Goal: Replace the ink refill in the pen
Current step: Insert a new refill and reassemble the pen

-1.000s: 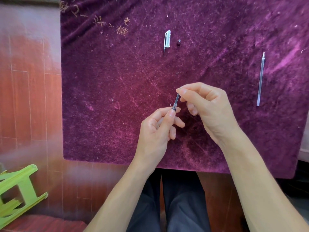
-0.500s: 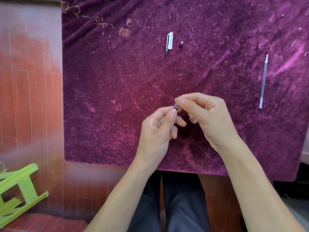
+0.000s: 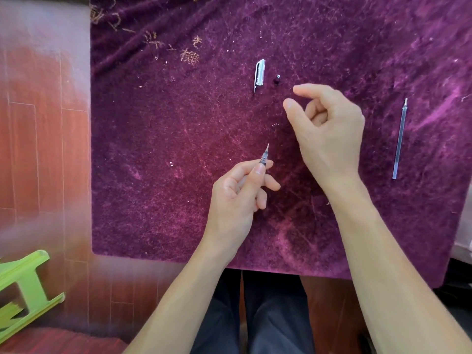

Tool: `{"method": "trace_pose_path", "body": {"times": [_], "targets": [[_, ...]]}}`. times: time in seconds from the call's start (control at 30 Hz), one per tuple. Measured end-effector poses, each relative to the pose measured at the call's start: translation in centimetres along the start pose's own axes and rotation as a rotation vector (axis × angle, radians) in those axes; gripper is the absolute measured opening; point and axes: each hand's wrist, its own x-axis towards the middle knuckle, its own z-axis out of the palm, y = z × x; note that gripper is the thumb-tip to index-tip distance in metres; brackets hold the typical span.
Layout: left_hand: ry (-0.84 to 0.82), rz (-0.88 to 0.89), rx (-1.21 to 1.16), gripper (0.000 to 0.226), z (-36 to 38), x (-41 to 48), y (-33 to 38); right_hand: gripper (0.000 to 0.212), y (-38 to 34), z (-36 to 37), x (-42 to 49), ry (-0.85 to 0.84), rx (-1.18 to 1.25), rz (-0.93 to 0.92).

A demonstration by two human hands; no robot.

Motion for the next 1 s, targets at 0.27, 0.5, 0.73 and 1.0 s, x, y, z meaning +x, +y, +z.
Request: {"method": "trace_pose_path", "body": {"times": [0.27, 0.5, 0.73, 1.0], "targets": [[0.013, 0.003, -0.009, 0.023, -0.4, 0.6, 0.4, 0.025, -0.9, 2.3, 4.0, -0.011, -0.180, -0.078], [0.018, -0.009, -0.006, 0.024, -0.7, 0.7, 0.5, 0.018, -1.1, 2.2, 4.3, -0.044, -0.200, -0.042], [0.011, -0.001, 0.016, 0.023, -1.0, 0.4, 0.6, 0.011, -1.6, -0.6, 0.6, -0.195, 0.375, 0.133], [-0.014, 0.010, 0.017, 0.023, -0.8, -0.1, -0.4, 0.015, 0.8, -1.3, -3.8, -0.290, 0.461, 0.285]]}}
